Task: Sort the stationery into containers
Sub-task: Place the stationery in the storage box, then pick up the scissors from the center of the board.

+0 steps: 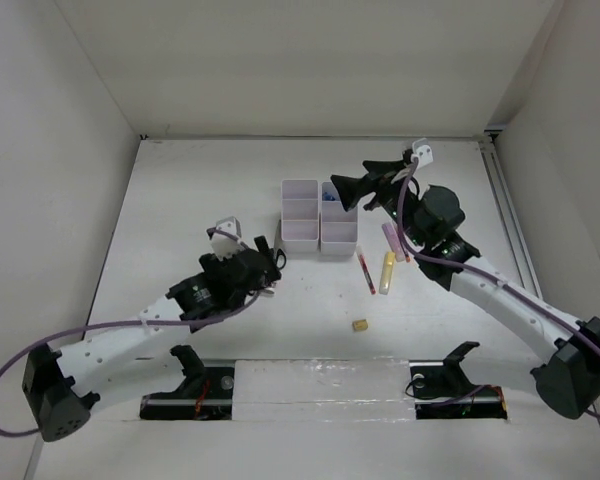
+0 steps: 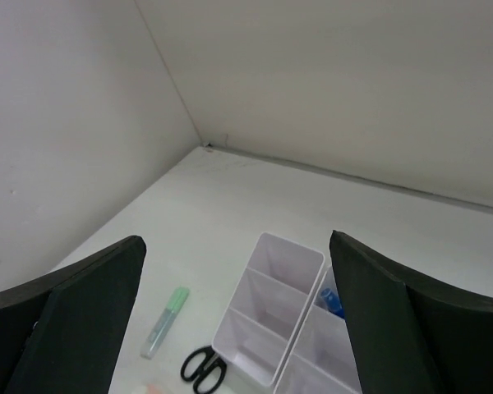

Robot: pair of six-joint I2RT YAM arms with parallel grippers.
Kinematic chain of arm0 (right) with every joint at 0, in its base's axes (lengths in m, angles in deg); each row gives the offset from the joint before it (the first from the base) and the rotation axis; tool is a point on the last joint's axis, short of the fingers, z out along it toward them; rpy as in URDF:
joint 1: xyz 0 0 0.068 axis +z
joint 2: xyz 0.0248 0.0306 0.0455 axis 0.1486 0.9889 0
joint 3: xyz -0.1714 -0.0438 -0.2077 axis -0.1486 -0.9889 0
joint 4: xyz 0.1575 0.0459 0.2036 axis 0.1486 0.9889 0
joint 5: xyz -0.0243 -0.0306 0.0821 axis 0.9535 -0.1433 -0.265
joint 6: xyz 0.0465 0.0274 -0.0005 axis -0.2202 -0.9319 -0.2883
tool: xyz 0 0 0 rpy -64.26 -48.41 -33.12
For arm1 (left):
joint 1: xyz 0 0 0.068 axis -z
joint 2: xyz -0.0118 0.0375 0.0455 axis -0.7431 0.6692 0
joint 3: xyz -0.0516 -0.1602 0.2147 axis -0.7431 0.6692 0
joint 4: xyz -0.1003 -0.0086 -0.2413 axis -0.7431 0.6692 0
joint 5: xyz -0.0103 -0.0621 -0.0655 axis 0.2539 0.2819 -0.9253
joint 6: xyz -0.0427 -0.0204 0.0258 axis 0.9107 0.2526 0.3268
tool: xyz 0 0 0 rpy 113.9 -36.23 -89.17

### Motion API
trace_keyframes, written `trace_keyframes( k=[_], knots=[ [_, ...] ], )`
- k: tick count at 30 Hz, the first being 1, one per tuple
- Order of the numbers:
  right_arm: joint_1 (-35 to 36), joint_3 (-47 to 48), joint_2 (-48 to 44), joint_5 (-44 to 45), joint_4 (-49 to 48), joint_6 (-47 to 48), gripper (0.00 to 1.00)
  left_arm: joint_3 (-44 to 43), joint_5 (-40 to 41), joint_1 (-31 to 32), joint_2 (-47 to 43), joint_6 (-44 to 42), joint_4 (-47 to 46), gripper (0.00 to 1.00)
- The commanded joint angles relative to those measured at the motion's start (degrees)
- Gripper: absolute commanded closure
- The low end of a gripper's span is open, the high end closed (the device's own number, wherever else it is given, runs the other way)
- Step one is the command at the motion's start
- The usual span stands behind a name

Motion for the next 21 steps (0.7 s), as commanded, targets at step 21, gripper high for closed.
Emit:
trace_keyframes(
  k=[21],
  knots=[
    [3.51, -10.08, -20.89, -6.58, 8.89, -5.84, 0.00, -19.04, -25.95, -26.75, 27.12, -26.00, 2.29, 0.09]
  ],
)
